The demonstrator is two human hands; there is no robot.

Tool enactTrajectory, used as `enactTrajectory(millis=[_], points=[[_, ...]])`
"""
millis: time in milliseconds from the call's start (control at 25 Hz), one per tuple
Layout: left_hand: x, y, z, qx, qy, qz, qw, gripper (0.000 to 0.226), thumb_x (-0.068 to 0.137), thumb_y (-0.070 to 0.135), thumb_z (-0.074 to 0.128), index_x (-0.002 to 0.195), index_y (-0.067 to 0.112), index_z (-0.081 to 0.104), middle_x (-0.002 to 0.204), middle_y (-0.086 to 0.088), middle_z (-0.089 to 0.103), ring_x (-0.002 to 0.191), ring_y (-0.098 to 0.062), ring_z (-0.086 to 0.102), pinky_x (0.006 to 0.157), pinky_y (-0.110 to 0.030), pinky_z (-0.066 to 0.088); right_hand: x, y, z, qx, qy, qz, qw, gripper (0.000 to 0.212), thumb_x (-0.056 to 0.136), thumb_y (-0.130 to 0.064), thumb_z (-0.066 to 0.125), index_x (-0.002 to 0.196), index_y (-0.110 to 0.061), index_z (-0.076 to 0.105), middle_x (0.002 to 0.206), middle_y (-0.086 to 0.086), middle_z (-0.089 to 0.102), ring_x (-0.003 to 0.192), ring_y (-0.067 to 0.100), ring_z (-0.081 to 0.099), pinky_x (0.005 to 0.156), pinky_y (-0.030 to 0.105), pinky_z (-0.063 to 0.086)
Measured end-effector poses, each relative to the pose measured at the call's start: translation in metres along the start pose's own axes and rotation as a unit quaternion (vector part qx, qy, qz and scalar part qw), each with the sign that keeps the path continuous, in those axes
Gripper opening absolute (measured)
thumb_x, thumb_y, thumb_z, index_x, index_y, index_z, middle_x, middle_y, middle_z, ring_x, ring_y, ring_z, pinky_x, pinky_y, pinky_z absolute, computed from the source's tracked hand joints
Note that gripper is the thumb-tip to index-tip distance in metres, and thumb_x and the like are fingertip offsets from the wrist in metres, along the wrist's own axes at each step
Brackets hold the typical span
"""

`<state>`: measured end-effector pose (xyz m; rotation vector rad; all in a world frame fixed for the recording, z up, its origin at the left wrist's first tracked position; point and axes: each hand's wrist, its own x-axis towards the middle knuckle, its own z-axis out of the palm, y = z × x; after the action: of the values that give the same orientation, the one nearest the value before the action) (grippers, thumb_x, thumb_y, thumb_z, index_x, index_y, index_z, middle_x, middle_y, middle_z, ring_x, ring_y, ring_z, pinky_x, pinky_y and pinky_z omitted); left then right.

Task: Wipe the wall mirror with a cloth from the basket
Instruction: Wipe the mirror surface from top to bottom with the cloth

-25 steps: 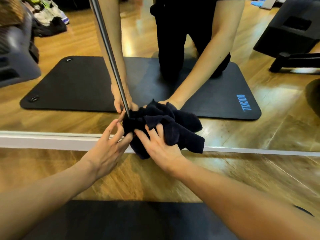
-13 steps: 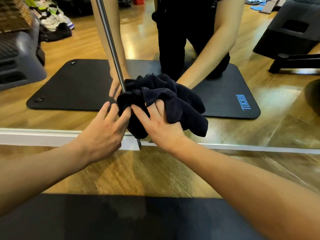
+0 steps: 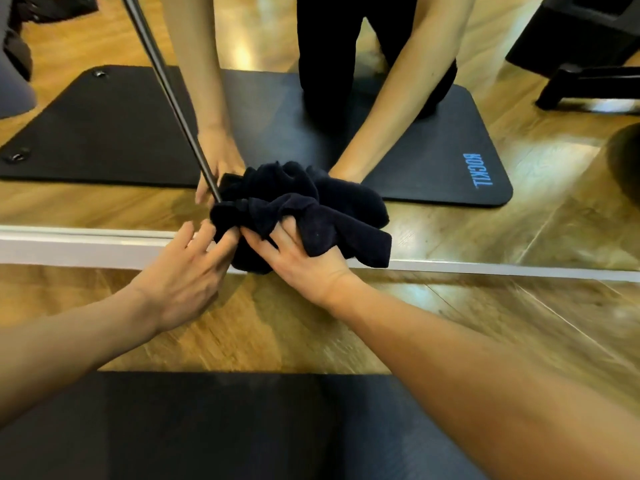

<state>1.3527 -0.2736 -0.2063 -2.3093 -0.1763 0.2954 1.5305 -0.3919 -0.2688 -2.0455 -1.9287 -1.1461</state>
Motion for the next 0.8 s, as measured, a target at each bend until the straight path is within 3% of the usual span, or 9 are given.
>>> enactTrajectory(millis=[200,280,360,480,640,800], points=[[0.027,0.024,-0.026,-0.027,-0.012,0.061,0.998,0.087,0.099,0.046,0.036,0.155,-0.004,-0.01,0.157,-0.02,-0.004,0.138,-0.044,0.024,0.102,-0.05,0.029,-0.053,0.042,0.005,-0.008,-0.014,-0.017,1.0,0.053,0.099,-0.013,0.053,0.152,-0.023,0.05,0.143,0.01,0.058,0.127,0.035,0.047,0.104,0.054,0.045],[0.049,0.047,-0.051,-0.033,-0.02,0.075,0.996,0.084,0.099,0.047,0.033,0.158,-0.003,0.0,0.158,-0.017,0.0,0.135,-0.041,0.023,0.099,-0.051,0.026,-0.084,0.069,0.004,0.002,-0.02,-0.02,1.0,0.053,0.099,-0.006,0.048,0.15,-0.019,0.052,0.142,0.013,0.059,0.126,0.036,0.053,0.102,0.055,0.049],[0.071,0.073,-0.073,-0.025,-0.018,0.085,0.996,0.08,0.099,0.048,0.031,0.158,-0.002,0.01,0.158,-0.015,0.004,0.13,-0.038,0.021,0.095,-0.05,0.024,-0.116,0.097,0.003,0.015,-0.028,-0.027,0.999,0.053,0.097,-0.006,0.055,0.148,-0.019,0.055,0.142,0.014,0.06,0.125,0.036,0.055,0.101,0.054,0.052],[0.103,0.104,-0.1,-0.027,-0.031,0.14,0.989,0.074,0.103,0.044,0.027,0.159,-0.001,0.008,0.159,-0.01,-0.007,0.135,-0.038,0.017,0.097,-0.051,0.02,-0.16,0.138,-0.001,0.014,-0.036,-0.028,0.999,0.057,0.091,-0.009,0.069,0.146,-0.021,0.057,0.143,0.014,0.056,0.124,0.035,0.053,0.097,0.053,0.054],[0.141,0.136,-0.143,-0.031,0.003,0.179,0.983,0.072,0.104,0.041,0.027,0.159,0.001,0.009,0.154,-0.008,-0.014,0.13,-0.037,0.013,0.093,-0.05,0.016,-0.217,0.192,-0.004,0.032,-0.055,-0.043,0.997,0.052,0.101,0.0,0.053,0.151,-0.014,0.047,0.146,0.021,0.05,0.125,0.042,0.059,0.094,0.057,0.055],[0.182,0.187,-0.193,-0.044,0.053,0.169,0.983,0.072,0.101,0.041,0.031,0.158,-0.001,0.018,0.15,-0.014,-0.003,0.125,-0.035,0.016,0.092,-0.049,0.018,-0.281,0.251,-0.014,0.034,-0.075,-0.034,0.996,0.055,0.101,0.0,0.056,0.153,-0.013,0.044,0.147,0.02,0.052,0.128,0.043,0.058,0.095,0.057,0.055]])
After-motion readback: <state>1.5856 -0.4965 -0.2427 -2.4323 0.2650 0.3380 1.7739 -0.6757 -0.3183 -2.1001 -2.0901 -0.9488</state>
